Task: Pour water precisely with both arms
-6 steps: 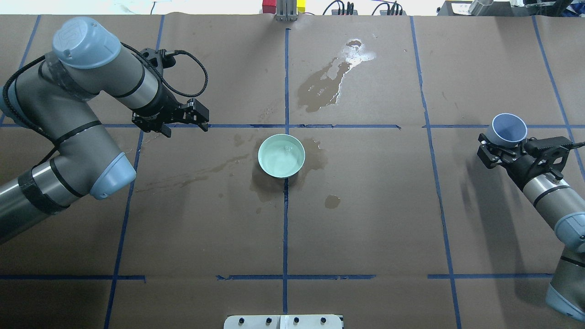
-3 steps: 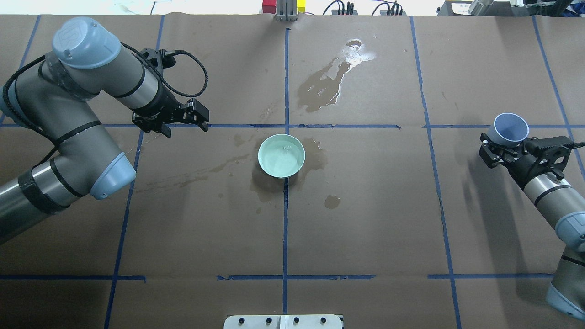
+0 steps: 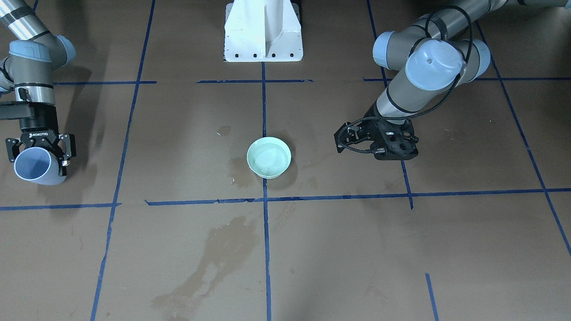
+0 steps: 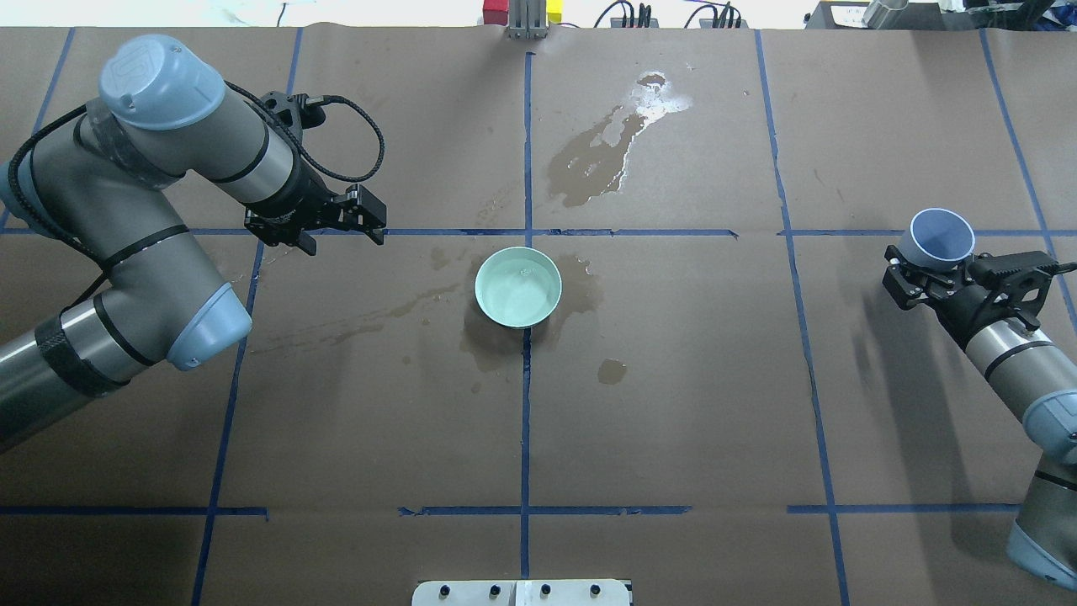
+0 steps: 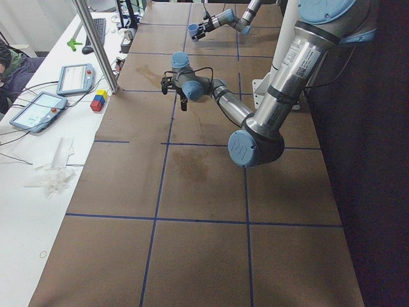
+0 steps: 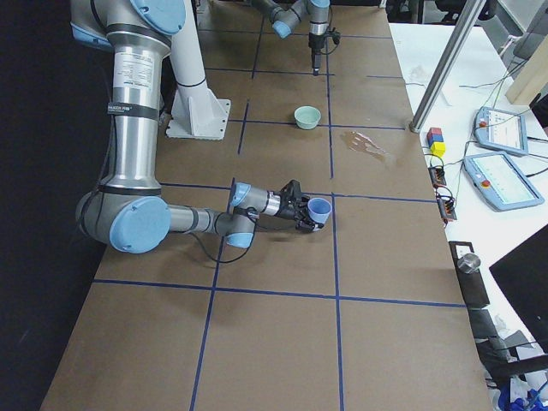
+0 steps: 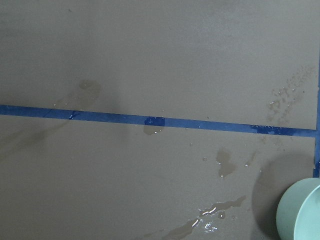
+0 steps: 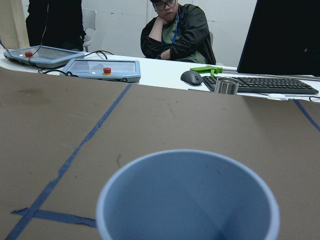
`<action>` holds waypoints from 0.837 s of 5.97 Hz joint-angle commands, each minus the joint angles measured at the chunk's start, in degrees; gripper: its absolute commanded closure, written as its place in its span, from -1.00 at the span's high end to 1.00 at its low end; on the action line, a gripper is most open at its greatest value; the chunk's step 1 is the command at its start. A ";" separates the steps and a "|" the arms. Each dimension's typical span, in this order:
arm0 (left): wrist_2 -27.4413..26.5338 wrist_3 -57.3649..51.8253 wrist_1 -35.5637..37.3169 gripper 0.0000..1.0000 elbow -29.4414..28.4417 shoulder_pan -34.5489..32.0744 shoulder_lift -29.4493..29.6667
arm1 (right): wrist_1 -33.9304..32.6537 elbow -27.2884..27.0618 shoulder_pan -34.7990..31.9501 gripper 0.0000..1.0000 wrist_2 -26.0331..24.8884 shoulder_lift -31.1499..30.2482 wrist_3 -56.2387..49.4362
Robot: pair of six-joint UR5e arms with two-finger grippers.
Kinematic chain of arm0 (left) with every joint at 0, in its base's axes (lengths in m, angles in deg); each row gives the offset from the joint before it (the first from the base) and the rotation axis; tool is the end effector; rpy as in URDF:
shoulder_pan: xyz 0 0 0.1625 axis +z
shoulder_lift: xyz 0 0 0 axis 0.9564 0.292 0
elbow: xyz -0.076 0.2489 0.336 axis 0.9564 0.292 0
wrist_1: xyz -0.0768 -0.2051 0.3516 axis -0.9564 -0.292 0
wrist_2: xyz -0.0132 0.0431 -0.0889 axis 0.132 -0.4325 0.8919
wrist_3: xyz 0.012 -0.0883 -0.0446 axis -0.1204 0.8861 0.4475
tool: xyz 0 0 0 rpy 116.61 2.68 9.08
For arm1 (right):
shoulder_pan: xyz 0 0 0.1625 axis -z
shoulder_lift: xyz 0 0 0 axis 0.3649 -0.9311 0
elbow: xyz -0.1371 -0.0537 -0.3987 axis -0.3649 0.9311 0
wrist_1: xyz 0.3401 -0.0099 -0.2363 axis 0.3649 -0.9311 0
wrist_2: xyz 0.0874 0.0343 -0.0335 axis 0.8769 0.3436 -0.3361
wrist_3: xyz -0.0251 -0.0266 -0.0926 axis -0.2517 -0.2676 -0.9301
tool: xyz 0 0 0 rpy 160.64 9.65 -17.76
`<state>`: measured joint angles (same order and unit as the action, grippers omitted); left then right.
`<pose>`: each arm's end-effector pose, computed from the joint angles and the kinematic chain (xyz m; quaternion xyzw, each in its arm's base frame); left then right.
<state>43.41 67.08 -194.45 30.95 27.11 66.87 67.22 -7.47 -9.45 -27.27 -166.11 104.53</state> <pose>0.4034 -0.5257 0.2917 0.0024 0.4823 -0.0408 0.8750 -0.2801 -0.3912 0.6268 0.5118 -0.3055 0.1383 0.7910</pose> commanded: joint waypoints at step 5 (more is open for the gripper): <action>0.00 0.00 0.00 0.99 0.00 0.12 0.06 | 3.16 1.49 0.00 1.00 0.55 0.22 -0.35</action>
<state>43.41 67.09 -194.45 30.95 27.21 66.94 70.35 -5.95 -9.45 -26.73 -165.78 104.11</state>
